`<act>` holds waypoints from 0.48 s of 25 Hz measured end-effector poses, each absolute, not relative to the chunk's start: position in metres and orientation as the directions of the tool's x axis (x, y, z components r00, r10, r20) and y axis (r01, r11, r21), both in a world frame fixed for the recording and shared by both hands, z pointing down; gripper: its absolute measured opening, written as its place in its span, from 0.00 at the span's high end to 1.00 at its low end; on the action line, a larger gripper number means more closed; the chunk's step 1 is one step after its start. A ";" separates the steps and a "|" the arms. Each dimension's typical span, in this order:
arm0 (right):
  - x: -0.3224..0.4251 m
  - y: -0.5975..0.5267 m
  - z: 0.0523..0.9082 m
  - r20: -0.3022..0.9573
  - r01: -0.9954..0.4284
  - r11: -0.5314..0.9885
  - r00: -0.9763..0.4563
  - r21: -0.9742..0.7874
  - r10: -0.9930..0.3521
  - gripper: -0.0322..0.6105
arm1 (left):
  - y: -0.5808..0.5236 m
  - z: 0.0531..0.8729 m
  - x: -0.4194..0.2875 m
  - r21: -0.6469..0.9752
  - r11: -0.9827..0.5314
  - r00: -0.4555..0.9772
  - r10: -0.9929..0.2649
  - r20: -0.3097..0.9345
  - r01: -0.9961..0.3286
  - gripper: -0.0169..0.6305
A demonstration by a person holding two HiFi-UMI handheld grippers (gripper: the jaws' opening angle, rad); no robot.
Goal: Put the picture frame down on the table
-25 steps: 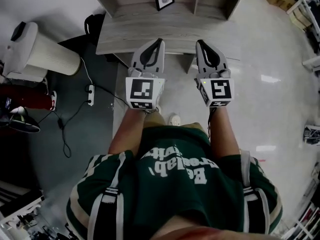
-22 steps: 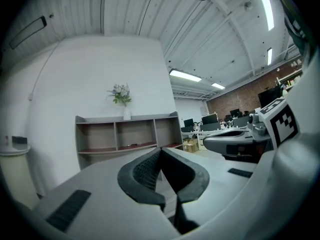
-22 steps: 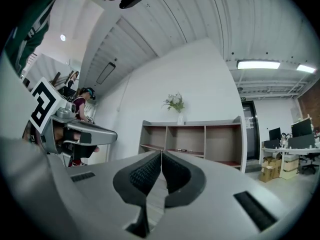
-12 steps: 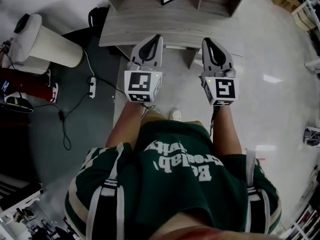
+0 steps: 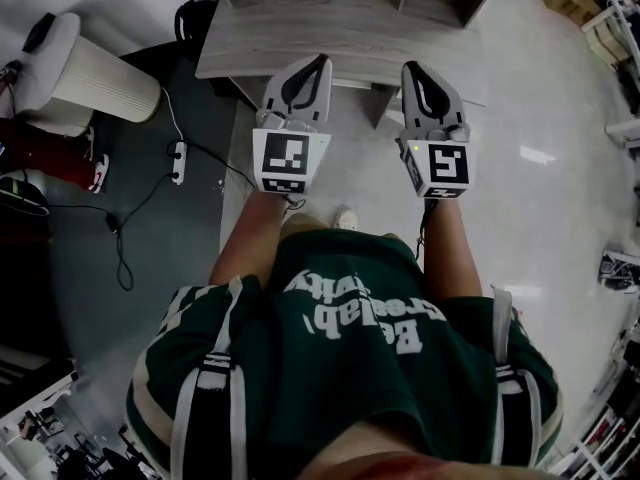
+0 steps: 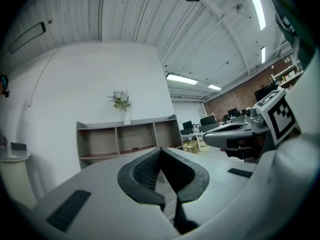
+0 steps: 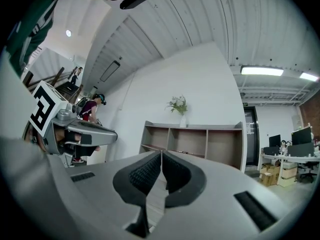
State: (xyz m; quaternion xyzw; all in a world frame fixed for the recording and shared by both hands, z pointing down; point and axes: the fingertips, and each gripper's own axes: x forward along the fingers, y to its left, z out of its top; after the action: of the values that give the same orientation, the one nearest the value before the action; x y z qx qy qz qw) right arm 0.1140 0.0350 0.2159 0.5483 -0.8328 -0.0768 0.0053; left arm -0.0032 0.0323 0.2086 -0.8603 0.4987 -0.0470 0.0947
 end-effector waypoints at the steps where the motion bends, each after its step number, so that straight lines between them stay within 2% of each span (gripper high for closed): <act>1: 0.112 0.034 0.215 -0.076 -0.911 0.389 -0.402 0.137 -0.913 0.89 | 0.032 0.208 -0.004 -0.218 -0.486 0.500 -0.866 -0.016 -0.847 0.95; 12: 0.100 0.037 0.214 -0.062 -0.894 0.421 -0.434 0.152 -0.899 0.90 | 0.032 0.203 -0.009 -0.201 -0.484 0.500 -0.865 -0.039 -0.852 0.95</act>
State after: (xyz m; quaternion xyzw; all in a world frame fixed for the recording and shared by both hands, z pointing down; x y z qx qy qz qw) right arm 0.1001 0.0368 0.2136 0.5319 -0.8428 -0.0811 0.0142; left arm -0.0092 0.0317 0.2033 -0.8607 0.4987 -0.0336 0.0971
